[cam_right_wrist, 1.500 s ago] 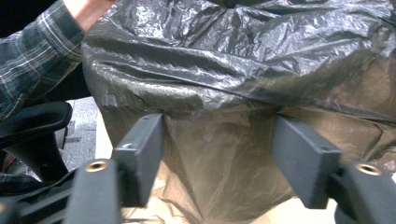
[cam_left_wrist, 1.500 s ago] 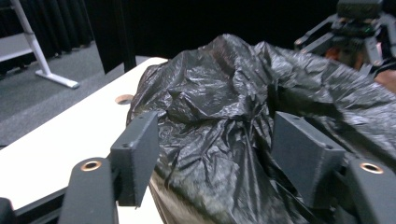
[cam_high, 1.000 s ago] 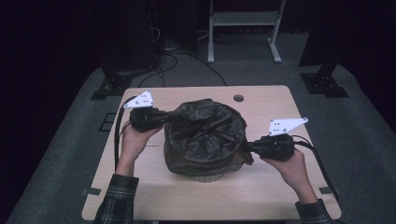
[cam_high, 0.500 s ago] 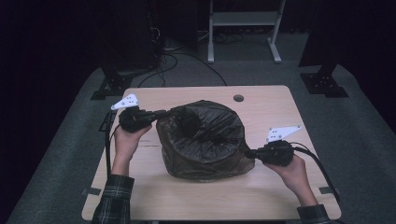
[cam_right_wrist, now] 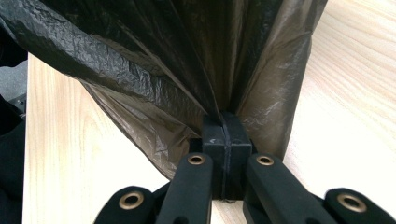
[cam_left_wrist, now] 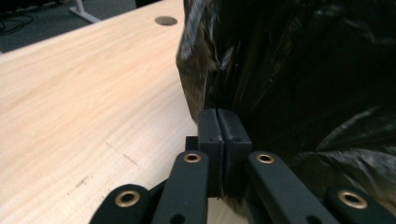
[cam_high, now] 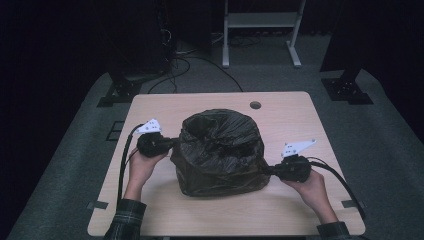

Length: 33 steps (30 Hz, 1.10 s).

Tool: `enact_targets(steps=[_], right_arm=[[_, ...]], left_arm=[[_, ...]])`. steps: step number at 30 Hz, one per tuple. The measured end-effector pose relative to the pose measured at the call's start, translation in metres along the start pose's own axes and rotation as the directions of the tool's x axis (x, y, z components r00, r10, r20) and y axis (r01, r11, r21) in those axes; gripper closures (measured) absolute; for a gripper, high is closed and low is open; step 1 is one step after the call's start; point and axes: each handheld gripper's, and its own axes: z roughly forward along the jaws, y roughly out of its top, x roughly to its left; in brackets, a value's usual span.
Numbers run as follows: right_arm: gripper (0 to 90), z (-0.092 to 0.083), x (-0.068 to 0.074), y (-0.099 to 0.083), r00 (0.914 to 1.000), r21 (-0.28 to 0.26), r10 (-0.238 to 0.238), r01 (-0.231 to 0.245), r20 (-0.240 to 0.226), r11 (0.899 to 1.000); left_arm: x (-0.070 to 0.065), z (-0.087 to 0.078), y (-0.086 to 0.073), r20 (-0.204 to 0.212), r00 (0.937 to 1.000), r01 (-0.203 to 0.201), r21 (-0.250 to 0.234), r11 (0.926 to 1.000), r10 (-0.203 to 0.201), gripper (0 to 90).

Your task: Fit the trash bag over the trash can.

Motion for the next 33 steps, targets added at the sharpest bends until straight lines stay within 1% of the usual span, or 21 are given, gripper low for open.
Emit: enact_targets(steps=[3,4,5,6,7,8,11,12,13,14,19,21,23,24,27,30,33], right_arm=[[89.9,0.000,-0.001,-0.001,1.0000,-0.001,0.001,-0.001,0.003,1.000],[89.7,-0.001,-0.001,0.000,1.0000,0.000,-0.001,0.001,0.004,1.000],[89.1,-0.001,0.000,0.000,1.0000,0.000,-0.001,0.001,0.004,1.000],[81.3,-0.002,0.000,0.000,0.9999,-0.009,-0.008,0.008,0.013,1.000],[76.9,-0.004,-0.001,0.001,0.9998,-0.015,-0.002,0.002,0.020,1.000],[73.5,-0.005,-0.001,0.002,0.9999,-0.025,0.003,-0.003,0.015,1.000],[63.8,-0.012,0.000,0.005,0.9996,-0.052,0.002,0.000,0.026,0.999],[59.6,-0.015,0.000,0.006,0.9993,-0.066,0.001,0.001,0.037,0.998],[57.7,-0.017,0.001,0.007,0.9993,-0.077,0.002,0.001,0.037,0.997],[53.3,-0.020,0.001,0.009,0.9992,-0.089,0.002,0.002,0.039,0.996],[35.2,-0.031,0.003,0.016,0.9980,-0.129,-0.001,0.009,0.063,0.992],[29.9,-0.037,0.004,0.021,0.9979,-0.149,-0.003,0.013,0.064,0.989],[29.0,-0.045,0.005,0.027,0.9979,-0.173,-0.005,0.016,0.065,0.985],[29.0,-0.049,0.006,0.030,0.9979,-0.186,-0.010,0.022,0.064,0.982],[29.2,-0.061,0.009,0.043,0.9974,-0.227,-0.029,0.043,0.066,0.973],[29.6,-0.069,0.011,0.059,0.9966,-0.259,-0.042,0.059,0.071,0.964],[30.6,-0.070,0.010,0.079,0.9948,-0.283,-0.061,0.082,0.081,0.956]], left_arm=[[0.002,-0.004,-0.003,-0.006,0.9998,0.017,-0.023,0.9996,-0.017,83.6],[0.003,-0.006,-0.003,-0.008,0.9997,0.022,-0.034,0.9992,-0.022,79.0],[0.004,-0.010,-0.003,-0.004,0.9994,0.034,-0.059,0.9977,-0.034,75.2],[0.005,-0.013,-0.002,0.003,0.9992,0.040,-0.074,0.9965,-0.040,69.9],[0.005,-0.016,-0.002,0.006,0.9990,0.044,-0.090,0.9950,-0.044,65.4],[0.005,-0.019,-0.001,0.012,0.9989,0.046,-0.105,0.9934,-0.045,59.6],[0.002,-0.027,0.001,0.013,0.9995,0.029,-0.119,0.9925,-0.028,48.7],[0.001,-0.030,0.001,0.021,0.9995,0.026,-0.124,0.9920,-0.023,45.4],[-0.001,-0.032,0.002,0.028,0.9994,0.025,-0.132,0.9909,-0.022,42.1],[-0.002,-0.033,0.003,0.030,0.9994,0.022,-0.133,0.9908,-0.018,38.2],[-0.011,-0.041,0.006,0.053,0.9985,0.001,-0.150,0.9887,0.007,26.7],[-0.016,-0.044,0.008,0.064,0.9977,-0.012,-0.153,0.9881,0.022,20.2],[-0.023,-0.048,0.009,0.079,0.9960,-0.027,-0.164,0.9860,0.041,17.8],[-0.027,-0.050,0.010,0.094,0.9943,-0.035,-0.174,0.9842,0.052,16.2],[-0.038,-0.054,0.012,0.126,0.9885,-0.059,-0.187,0.9805,0.083,15.9],[-0.050,-0.055,0.014,0.145,0.9834,-0.081,-0.190,0.9785,0.110,15.9],[-0.061,-0.052,0.014,0.155,0.9794,-0.103,-0.174,0.9793,0.130,15.9]])
